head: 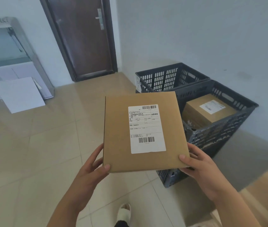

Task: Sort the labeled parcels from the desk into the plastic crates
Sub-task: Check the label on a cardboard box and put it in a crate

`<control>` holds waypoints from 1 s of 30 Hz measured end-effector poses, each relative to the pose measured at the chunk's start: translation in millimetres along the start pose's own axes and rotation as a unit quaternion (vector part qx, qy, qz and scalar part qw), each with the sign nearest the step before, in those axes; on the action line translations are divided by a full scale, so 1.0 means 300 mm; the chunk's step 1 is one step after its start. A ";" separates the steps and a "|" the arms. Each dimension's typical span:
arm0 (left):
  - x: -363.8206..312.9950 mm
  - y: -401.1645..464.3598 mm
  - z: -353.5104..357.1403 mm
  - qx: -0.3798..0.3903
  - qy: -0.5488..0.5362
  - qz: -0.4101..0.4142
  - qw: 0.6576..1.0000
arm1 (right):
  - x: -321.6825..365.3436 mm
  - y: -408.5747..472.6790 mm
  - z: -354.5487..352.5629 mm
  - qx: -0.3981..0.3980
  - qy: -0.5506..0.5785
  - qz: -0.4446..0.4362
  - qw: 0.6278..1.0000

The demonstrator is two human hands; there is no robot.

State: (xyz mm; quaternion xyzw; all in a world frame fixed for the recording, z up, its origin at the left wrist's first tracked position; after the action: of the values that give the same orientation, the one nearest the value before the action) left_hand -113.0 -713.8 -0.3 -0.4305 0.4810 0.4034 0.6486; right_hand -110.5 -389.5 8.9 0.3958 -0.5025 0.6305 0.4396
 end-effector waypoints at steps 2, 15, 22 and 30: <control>-0.050 0.145 -0.066 0.014 -0.005 0.004 1.000 | 0.063 0.119 0.022 -0.017 0.003 -0.007 1.000; -0.378 1.009 -0.139 0.154 0.008 -0.008 0.988 | 0.307 0.598 -0.057 -0.277 0.107 -0.102 0.949; -0.384 1.447 0.076 0.182 0.026 -0.040 0.982 | 0.247 0.868 -0.164 -0.332 0.374 -0.083 0.862; -0.381 1.871 0.441 0.284 0.081 -0.074 0.952 | 0.318 1.193 -0.369 -0.341 0.453 -0.087 0.819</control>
State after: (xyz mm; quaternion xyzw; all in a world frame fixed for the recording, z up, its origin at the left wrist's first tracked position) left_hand -626.9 -430.5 37.1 -0.2936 0.5935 0.1647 0.7310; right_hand -486.1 -304.8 -23.8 -0.0681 -0.3930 0.4862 0.7775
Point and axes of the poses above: each hand's wrist, its own y-axis towards the middle knuckle, its own z-axis out of the palm, x = y × z, the point moved 6 cm from there along y, towards the middle knuckle, and after that the axes turned 7 degrees about x, right-handed, at the moved point
